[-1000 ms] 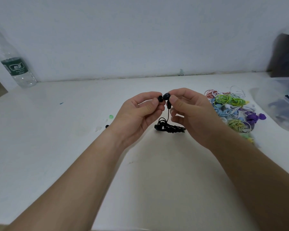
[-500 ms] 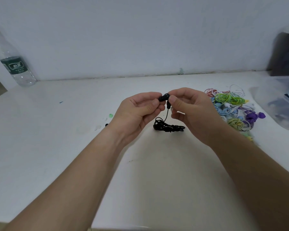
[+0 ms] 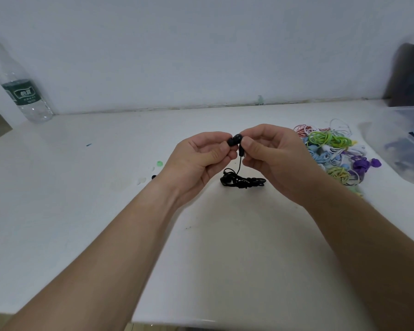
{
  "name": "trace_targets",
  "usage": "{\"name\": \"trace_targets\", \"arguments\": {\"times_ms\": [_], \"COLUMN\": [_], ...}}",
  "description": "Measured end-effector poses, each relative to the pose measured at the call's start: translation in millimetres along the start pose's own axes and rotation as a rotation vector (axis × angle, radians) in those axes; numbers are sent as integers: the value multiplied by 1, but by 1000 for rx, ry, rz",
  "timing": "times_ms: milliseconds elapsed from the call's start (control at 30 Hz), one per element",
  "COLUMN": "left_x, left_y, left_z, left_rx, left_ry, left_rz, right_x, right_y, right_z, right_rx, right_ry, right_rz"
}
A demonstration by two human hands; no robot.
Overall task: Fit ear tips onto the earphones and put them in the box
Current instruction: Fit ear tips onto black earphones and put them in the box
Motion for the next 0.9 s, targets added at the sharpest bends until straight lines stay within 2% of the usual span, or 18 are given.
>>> {"name": "trace_targets", "arguments": {"times_ms": [433, 633, 900], "left_x": [2, 3, 2], "left_y": [-5, -6, 0], "left_z": [1, -1, -1], "left_rx": [33, 56, 20], "left_ry": [14, 2, -5], "left_rz": [34, 98, 87], "right_x": [-1, 1, -2], "right_y": [5, 2, 9], "right_z": [0, 1, 0], "right_rx": [-57, -43, -124], "right_ry": [-65, -84, -64], "right_rz": [-4, -116, 2]}}
Point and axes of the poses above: each hand's wrist, its own z-axis towards the middle knuckle, its own x-axis out of the back of the hand, y = z × x, the point moved 9 cm from there along z, towards the middle knuckle, and after that the axes turned 5 degrees about y, right-handed, at the moved point
